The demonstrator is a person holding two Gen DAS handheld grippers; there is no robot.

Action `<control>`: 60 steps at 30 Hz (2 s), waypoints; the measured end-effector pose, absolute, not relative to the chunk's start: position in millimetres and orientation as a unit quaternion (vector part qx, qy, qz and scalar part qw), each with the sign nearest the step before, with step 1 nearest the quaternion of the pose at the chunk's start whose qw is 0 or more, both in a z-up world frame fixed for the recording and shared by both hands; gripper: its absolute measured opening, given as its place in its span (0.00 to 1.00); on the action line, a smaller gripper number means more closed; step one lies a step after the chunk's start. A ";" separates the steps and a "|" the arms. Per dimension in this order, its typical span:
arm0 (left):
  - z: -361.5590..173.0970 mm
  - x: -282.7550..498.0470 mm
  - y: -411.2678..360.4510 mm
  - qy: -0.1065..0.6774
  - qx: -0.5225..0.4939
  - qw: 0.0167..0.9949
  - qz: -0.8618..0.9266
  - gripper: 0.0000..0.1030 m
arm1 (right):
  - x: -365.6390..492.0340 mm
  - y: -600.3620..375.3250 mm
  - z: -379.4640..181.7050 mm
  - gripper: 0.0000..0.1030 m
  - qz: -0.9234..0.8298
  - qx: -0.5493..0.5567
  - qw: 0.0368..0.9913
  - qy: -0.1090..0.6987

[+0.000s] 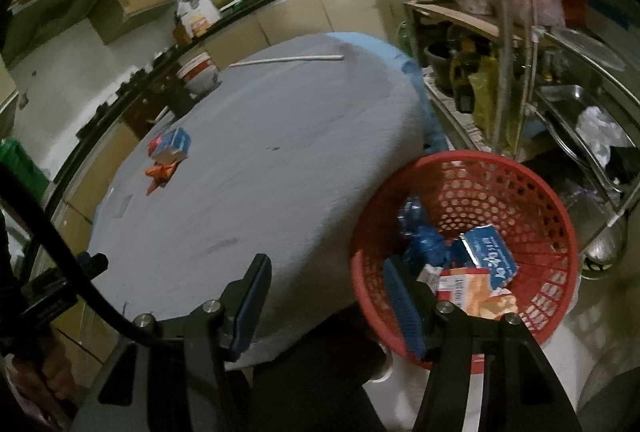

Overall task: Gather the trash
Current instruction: 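Move both open tools back over the remaining trash on the table, then advance both open tools toward the blue box and orange peel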

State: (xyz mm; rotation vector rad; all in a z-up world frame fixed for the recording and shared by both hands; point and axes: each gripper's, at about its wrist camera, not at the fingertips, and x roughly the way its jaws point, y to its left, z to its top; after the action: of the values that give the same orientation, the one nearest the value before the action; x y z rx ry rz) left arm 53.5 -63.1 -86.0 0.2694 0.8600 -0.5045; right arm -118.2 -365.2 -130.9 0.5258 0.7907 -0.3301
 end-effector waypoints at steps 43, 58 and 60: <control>-87.8 96.8 54.3 0.402 0.096 0.899 -0.144 0.61 | -9.7 -222.7 -117.7 0.61 -0.031 0.150 0.897 0.415; -97.5 106.5 61.5 0.417 0.092 0.895 -0.131 0.61 | 6.0 -211.8 -128.0 0.61 -0.012 0.148 0.891 0.428; -99.7 107.9 61.5 0.420 0.092 0.894 -0.130 0.61 | 7.5 -210.5 -128.9 0.61 -0.010 0.146 0.892 0.428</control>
State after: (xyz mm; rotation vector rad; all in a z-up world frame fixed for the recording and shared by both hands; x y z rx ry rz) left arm 107.9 61.5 -99.7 0.1907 0.8711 -0.2690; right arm 7.5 -210.5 -128.9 0.3038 0.8893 -0.0212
